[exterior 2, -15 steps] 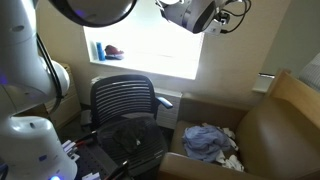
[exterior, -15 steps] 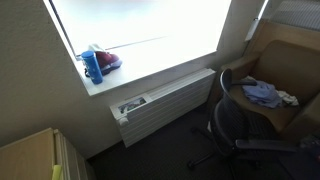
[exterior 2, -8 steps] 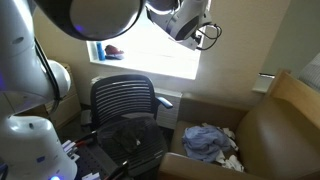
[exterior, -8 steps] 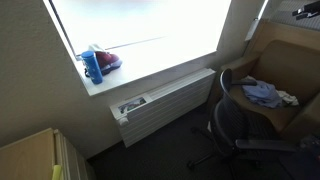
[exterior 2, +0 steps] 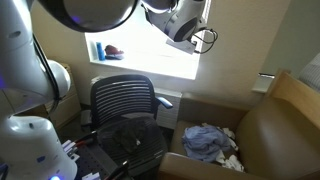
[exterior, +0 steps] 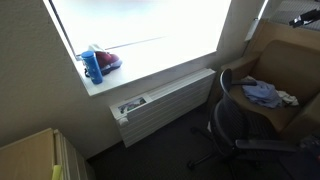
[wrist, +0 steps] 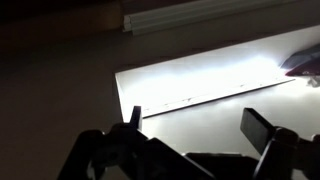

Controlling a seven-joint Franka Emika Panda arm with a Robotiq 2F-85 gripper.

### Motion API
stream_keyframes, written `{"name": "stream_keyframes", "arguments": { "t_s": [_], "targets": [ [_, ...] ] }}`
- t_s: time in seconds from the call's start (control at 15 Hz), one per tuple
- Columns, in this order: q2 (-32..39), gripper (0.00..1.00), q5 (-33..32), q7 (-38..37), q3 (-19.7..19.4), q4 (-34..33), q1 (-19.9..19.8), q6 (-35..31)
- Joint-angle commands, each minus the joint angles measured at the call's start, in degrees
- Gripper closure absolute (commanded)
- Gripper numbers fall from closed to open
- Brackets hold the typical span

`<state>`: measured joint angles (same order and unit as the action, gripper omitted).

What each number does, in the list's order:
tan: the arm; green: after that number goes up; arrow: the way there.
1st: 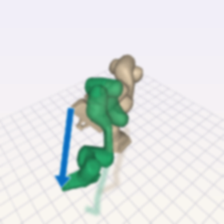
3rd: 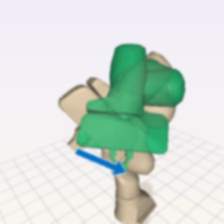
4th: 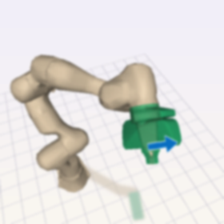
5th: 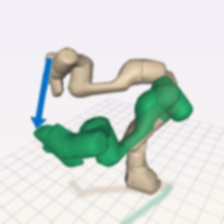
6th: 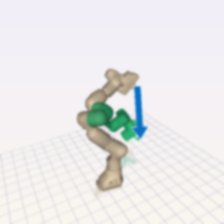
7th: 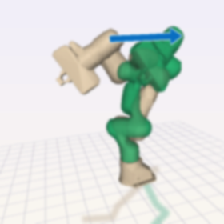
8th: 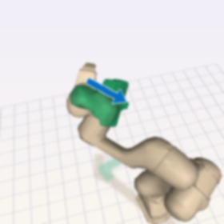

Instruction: Make the chair face the couch, remove the clothes on it, and then put them on the couch

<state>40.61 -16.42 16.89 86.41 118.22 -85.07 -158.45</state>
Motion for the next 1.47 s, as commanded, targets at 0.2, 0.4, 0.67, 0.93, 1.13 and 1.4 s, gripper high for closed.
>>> {"name": "stream_keyframes", "arguments": {
  "t_s": [0.2, 0.4, 0.67, 0.93, 1.13, 1.4],
  "targets": [
    [-10.38, 0.0, 2.79, 2.88, -3.63, 6.84, 3.74, 7.13],
    [-11.93, 0.0, 4.23, 4.88, -5.41, 7.77, 6.23, 14.18],
    [-14.47, 0.0, 8.07, 9.33, -8.43, 7.84, 8.35, 26.45],
    [-15.73, 0.0, 12.25, 12.97, -11.08, 5.92, 10.97, 29.1],
    [-16.44, 0.0, 12.27, 12.78, -15.47, 6.17, 16.01, 30.95],
    [-14.77, 0.0, 10.39, 14.25, -29.39, 11.7, 32.51, 31.16]
  ]
}}
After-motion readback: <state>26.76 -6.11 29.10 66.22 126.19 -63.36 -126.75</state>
